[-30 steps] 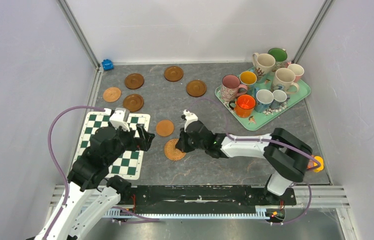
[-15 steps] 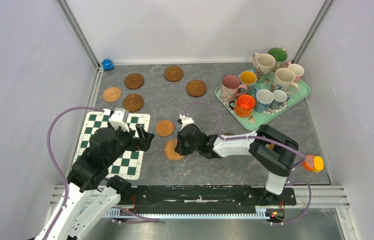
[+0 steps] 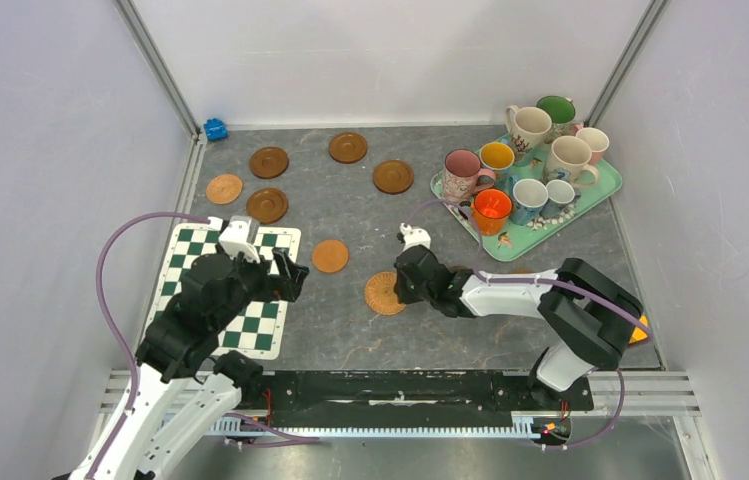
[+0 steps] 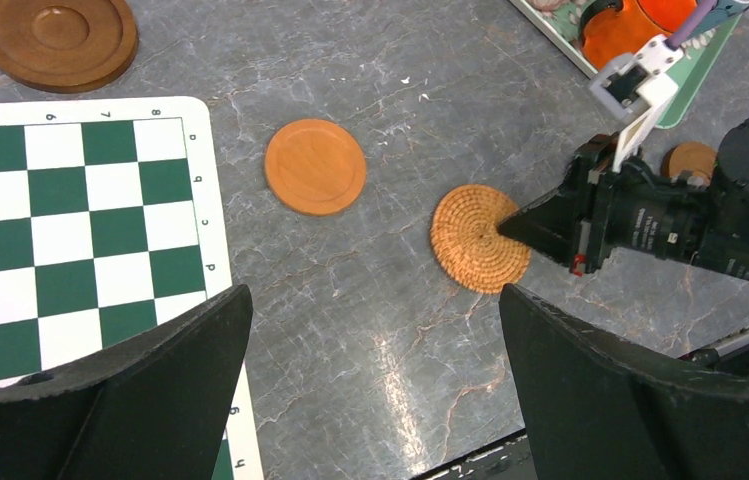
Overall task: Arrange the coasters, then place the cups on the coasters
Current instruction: Move the coaster to the center of the board.
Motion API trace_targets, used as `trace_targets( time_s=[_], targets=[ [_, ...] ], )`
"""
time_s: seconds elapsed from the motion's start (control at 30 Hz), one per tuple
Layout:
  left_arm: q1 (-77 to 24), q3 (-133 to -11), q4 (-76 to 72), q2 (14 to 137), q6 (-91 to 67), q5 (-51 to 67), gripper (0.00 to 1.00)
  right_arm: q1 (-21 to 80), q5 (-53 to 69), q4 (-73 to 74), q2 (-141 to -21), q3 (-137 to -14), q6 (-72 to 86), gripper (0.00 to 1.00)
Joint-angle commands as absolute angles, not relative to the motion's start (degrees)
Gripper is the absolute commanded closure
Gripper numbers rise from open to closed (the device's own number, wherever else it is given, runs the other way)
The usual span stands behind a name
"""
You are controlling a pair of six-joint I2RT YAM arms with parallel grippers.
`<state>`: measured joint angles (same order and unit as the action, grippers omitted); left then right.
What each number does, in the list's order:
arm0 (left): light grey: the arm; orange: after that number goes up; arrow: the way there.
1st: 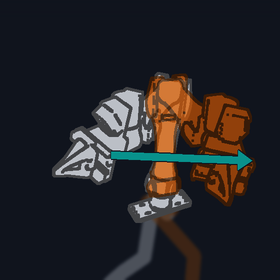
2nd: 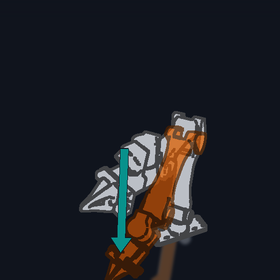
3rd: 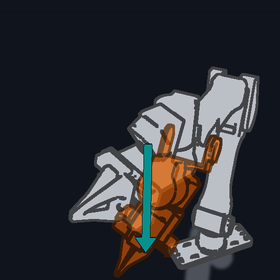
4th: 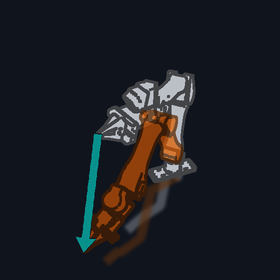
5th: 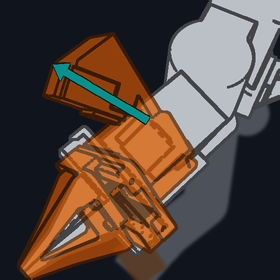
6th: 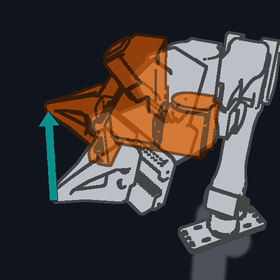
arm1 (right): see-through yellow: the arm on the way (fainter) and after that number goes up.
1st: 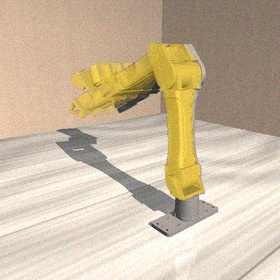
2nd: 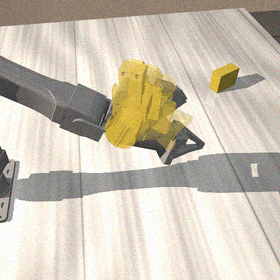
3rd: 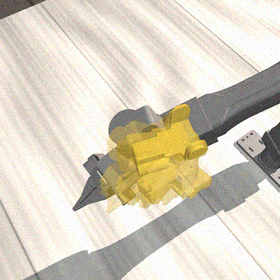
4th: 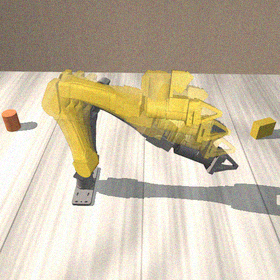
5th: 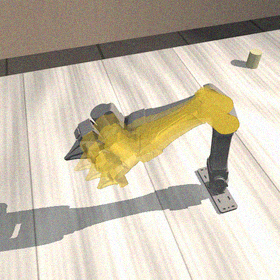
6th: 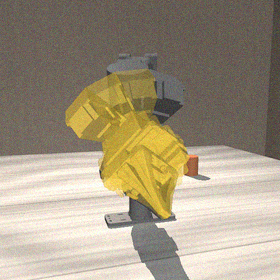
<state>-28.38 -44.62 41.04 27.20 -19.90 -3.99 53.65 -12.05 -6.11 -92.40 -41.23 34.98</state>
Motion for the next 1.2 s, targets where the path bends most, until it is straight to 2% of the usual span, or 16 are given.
trace_targets(
  time_s=[0.0,0.37,0.43,0.53,0.7,0.77,0.8,0.9,1.17],
  targets=[
    [-28.64,-44.59,39.99,28.6,-20.17,-5.12,0.0,51.41,-16.44,-3.78,-89.27,-38.67,32.15,1.0],
    [-28.6,-47.07,39.69,43.88,-22.47,-2.73,0.02,47.4,-19.27,-4.3,-86.17,-37.35,29.05,1.0],
    [-28.56,-47.25,38.44,47.91,-22.86,-1.94,0.06,47.24,-18.07,-4.29,-84.58,-38.12,27.5,1.0],
    [-28.48,-49.15,37.2,55.16,-23.38,-0.65,0.19,47.2,-15.34,-4.13,-81.33,-39.53,25.07,1.0],
    [-28.41,-49.05,29.0,64.12,-24.85,2.28,0.63,47.2,-11.86,-3.85,-74.44,-38.71,24.04,1.0],
    [-28.25,-50.7,27.88,68.28,-25.22,0.51,0.89,47.26,-10.9,-3.74,-70.9,-37.08,24.12,1.0],
    [-28.18,-52.12,27.96,70.85,-25.55,-1.17,0.98,47.29,-10.56,-3.71,-69.46,-36.04,24.32,1.0],
    [-27.75,-54.96,27.2,77.05,-25.76,-4.38,0.98,47.32,-9.75,-3.77,-64.75,-33.26,24.82,1.0],
    [-25.95,-59.59,25.77,90.94,-26.23,-3.7,0.98,47.29,-9.02,-3.0,-58.05,-29.8,24.7,1.0]
  ],
)
